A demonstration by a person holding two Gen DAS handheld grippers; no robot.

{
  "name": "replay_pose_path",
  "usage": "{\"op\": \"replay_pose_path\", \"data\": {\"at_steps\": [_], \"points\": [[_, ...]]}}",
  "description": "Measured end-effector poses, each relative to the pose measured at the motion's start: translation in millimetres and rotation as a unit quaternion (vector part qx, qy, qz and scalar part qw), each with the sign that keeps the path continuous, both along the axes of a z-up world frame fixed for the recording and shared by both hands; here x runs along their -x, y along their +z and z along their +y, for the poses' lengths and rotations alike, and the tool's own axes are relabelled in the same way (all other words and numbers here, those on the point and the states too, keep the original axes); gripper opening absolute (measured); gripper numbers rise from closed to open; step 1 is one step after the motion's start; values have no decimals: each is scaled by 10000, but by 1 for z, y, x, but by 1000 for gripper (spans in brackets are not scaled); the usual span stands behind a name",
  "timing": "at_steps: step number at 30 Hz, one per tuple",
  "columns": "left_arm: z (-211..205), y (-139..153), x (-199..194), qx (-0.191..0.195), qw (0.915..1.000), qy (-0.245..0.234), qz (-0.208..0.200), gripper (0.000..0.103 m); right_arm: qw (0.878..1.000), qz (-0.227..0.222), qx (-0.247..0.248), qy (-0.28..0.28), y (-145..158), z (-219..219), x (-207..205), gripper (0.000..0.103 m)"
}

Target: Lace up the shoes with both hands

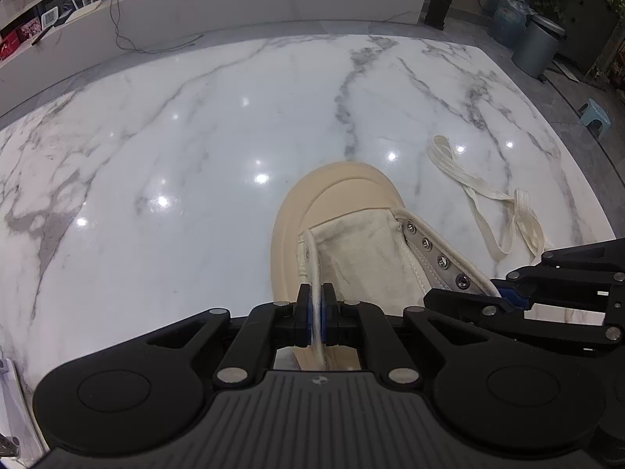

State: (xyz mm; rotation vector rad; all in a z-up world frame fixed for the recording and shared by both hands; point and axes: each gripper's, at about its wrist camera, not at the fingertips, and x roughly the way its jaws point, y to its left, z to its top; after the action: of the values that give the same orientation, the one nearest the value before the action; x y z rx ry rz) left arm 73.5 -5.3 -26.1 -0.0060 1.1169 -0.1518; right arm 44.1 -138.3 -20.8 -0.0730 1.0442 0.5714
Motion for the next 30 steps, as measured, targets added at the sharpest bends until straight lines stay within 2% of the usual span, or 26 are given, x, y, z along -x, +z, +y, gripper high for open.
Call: {"op": "replay_pose_path", "data": {"at_steps": [4,8,12,14,16,25,30], "points": [[0,6,4,32,10000,10,-42,6,10000,-8,-76,-45,5,-9,7,11],[0,12,10,57,9999,27,-108,17,9996,-77,-215,-182,12,-27,19,21],[-3,17,18,50,9998,-13,-198,22,9989,-126,-275,-355,17,-49,31,23],[-4,20,22,46,9997,-35,-243,28,9986,-172,-88,-494,16,-63,37,24],[-8,23,28,14,9995,-116,-306,30,9979,-133,100,-620,11,-79,42,24],[-17,30,44,-12,9989,-302,-355,31,9894,91,950,-1096,-23,-130,59,24],[-18,28,46,-37,9991,-298,-308,31,9891,-68,950,-1124,-25,-137,59,24]]}}
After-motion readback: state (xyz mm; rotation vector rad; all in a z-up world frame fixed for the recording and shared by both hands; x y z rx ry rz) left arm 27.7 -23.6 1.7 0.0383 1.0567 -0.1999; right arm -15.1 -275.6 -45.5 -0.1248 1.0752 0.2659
